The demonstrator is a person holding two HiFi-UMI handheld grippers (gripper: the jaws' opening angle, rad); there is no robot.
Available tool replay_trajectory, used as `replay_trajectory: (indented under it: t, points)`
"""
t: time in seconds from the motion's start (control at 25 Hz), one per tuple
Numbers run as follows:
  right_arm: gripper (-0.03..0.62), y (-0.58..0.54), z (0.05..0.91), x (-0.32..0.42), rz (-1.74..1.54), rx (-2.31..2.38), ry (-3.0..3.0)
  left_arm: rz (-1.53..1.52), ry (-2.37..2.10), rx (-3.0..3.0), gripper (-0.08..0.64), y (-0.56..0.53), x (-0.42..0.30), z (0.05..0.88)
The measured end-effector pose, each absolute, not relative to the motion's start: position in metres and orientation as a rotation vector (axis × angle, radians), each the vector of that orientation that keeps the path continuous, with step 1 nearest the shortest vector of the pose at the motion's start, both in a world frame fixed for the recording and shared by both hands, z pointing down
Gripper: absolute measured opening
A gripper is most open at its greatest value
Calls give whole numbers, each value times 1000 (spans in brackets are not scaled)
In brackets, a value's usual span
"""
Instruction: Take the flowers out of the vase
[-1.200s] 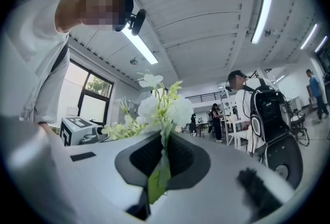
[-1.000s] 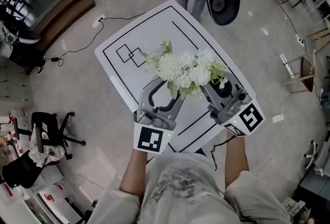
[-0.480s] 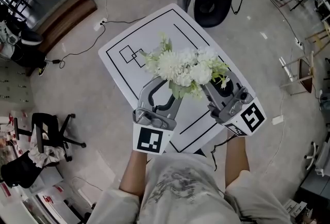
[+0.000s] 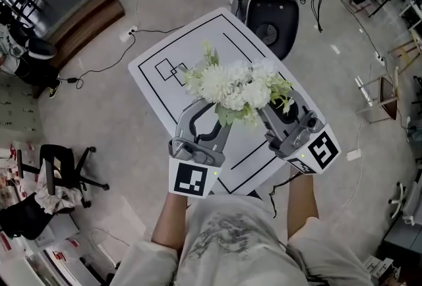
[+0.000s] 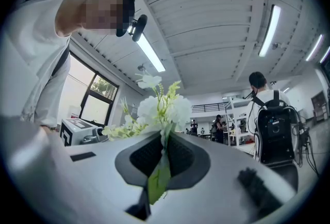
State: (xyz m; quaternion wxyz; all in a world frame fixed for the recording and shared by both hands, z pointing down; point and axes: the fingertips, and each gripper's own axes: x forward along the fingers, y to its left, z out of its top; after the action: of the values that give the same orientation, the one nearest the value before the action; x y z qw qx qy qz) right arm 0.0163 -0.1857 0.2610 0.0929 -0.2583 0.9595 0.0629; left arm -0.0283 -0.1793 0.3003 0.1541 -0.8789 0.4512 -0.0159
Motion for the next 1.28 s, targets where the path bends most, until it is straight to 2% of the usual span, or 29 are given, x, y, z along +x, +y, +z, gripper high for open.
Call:
replay_trajectory:
  t: [1.28]
  points:
    - [28, -134, 242, 2, 216, -734, 2836, -8, 1244, -2549, 63, -128, -45, 279]
